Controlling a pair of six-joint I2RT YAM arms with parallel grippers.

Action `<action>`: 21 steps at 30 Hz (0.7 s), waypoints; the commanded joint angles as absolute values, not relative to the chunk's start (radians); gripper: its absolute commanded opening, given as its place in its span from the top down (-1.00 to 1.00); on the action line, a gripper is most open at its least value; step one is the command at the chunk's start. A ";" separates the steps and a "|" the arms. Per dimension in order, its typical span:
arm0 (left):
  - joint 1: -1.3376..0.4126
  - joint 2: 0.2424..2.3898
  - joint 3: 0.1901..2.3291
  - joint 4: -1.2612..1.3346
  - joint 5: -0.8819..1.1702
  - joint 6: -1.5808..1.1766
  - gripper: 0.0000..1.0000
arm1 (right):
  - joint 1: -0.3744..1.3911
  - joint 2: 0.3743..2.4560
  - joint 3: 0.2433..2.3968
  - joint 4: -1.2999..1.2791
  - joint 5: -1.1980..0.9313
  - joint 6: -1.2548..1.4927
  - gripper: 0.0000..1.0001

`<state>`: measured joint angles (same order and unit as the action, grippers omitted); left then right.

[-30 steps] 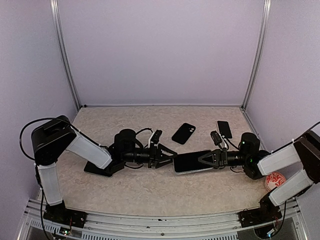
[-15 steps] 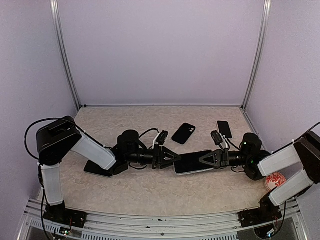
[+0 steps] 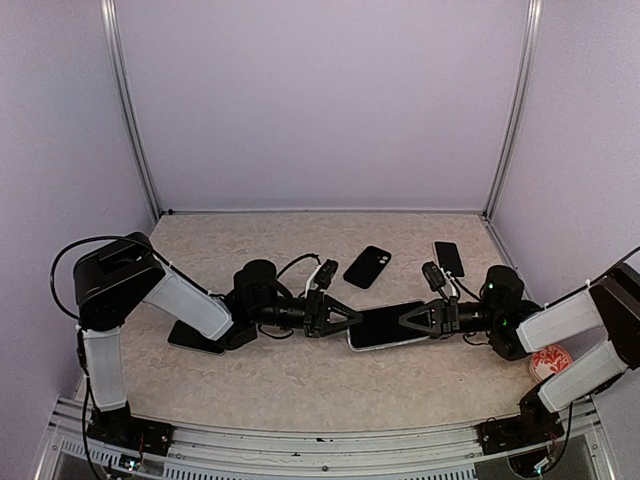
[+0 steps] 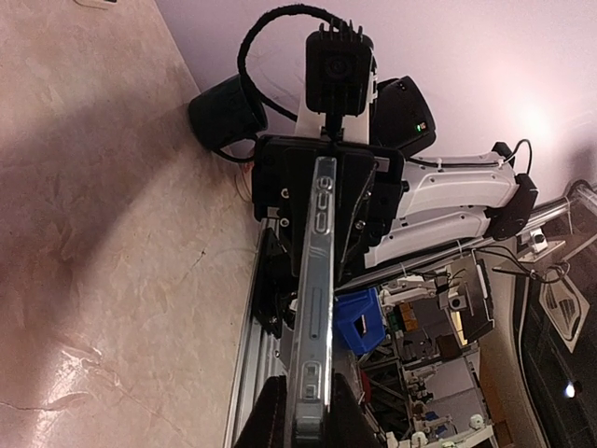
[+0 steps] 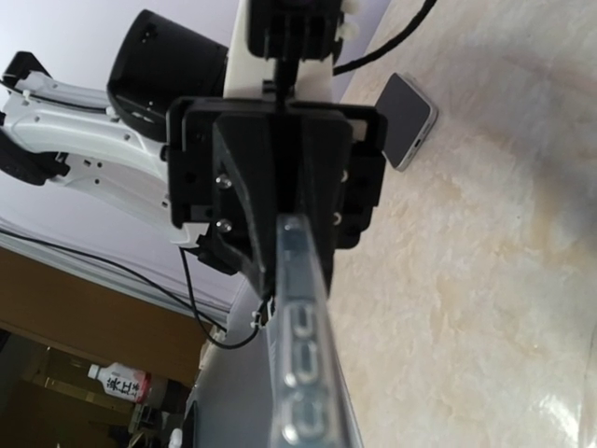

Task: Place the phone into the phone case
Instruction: Press the phone case against the phone.

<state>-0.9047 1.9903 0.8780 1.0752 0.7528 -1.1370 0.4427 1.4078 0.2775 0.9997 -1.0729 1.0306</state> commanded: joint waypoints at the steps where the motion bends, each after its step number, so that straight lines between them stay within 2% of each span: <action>1: -0.919 2.002 0.908 1.071 0.750 -1.151 0.98 | 0.439 1.392 0.290 1.013 -1.059 0.976 1.00; 3: -0.919 1.997 0.911 1.052 0.742 -1.137 0.99 | 0.439 1.393 0.293 1.010 -1.064 0.974 0.94; 8: -0.917 1.989 0.910 1.028 0.734 -1.117 0.99 | 0.439 1.403 0.296 1.016 -1.086 0.972 0.58; 15: -0.916 1.989 0.915 1.016 0.731 -1.108 0.99 | 0.439 1.414 0.293 1.037 -1.105 0.980 0.38; 18: -0.915 1.992 0.916 1.014 0.732 -1.108 0.98 | 0.439 1.417 0.294 1.037 -1.109 0.978 0.38; 19: -0.915 1.993 0.917 1.012 0.730 -1.106 0.97 | 0.439 1.418 0.294 1.037 -1.111 0.978 0.43; 21: -0.913 1.993 0.919 1.004 0.731 -1.102 0.91 | 0.438 1.423 0.295 1.037 -1.111 0.978 0.67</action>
<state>-0.9104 1.9907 0.8925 1.0317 0.7448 -1.1160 0.4427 1.4124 0.2779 0.9855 -1.0813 0.9932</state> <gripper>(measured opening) 0.099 0.246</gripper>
